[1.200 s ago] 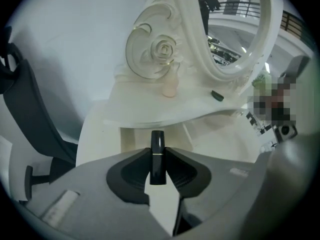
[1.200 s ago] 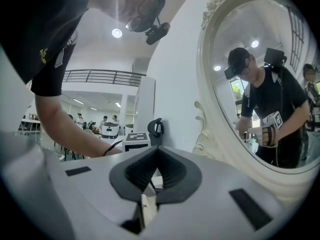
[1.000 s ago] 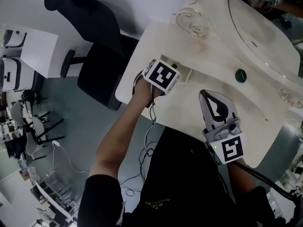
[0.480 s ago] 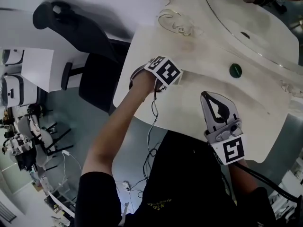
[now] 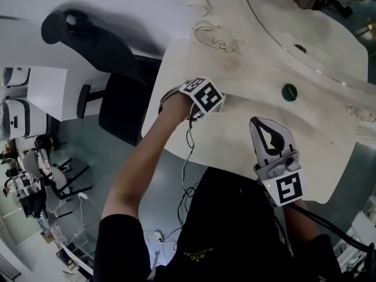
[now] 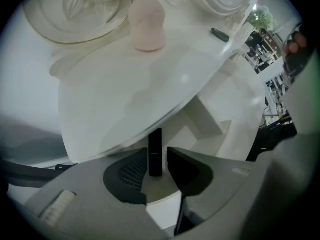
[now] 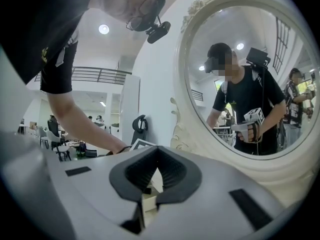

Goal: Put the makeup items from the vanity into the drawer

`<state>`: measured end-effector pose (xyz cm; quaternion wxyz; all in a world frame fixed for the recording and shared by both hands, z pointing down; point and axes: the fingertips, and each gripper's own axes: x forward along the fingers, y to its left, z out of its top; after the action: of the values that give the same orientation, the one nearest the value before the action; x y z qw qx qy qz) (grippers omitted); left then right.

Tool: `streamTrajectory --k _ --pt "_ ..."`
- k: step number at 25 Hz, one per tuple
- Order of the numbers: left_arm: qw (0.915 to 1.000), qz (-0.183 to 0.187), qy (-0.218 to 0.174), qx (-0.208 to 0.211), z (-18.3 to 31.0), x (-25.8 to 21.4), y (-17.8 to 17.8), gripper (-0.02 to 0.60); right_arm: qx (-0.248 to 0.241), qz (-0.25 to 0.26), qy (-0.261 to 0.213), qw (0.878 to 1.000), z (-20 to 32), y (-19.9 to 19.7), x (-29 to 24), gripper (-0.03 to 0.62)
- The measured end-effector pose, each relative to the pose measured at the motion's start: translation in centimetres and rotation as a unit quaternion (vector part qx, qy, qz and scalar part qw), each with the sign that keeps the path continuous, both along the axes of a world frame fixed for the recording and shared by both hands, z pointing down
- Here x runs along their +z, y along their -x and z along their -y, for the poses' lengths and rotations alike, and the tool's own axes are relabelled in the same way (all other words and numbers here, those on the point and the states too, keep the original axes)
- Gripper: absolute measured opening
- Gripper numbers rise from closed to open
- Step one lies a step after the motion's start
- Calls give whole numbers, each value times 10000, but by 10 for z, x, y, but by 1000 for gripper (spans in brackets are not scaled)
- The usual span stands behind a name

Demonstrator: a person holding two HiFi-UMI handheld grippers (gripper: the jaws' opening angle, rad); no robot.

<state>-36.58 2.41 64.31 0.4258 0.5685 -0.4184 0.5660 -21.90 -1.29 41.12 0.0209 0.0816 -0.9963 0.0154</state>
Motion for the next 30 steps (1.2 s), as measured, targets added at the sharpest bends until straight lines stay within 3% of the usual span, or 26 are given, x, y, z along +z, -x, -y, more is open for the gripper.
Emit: streamTrajectory --k 5,9,13,16,18,19,24,28,30 --pt "9983 -252 -476 -198 9 -33 1 144 8 33 -48 10000 -2 1 -6 2" --pt "9911 -662 -1058 -468 19 -77 -4 144 57 54 -86 9999 -4 -2 -15 2" --pt "9755 -868 -1934 -582 34 -136 -15 146 266 154 -128 9994 -2 -14 -34 2" --pt "9559 -922 -2723 -603 40 -191 -25 146 527 266 -167 9981 -1 -32 -53 2" --pt "9342 -912 -3397 -589 41 -232 -33 144 746 380 -190 9963 1 -49 -67 2" --pt "9191 -880 -3801 -556 42 -254 -37 144 869 449 -217 9950 3 -59 -74 2" --pt "8305 -616 -5521 -412 26 -338 -63 124 1596 613 -430 9843 18 -122 -99 2" --pt "7548 -733 -6509 -353 2 -370 -90 112 2196 673 -547 9717 25 -169 -114 2" --pt "7231 -810 -6849 -380 -11 -372 -100 107 2408 701 -562 9664 25 -185 -118 2"
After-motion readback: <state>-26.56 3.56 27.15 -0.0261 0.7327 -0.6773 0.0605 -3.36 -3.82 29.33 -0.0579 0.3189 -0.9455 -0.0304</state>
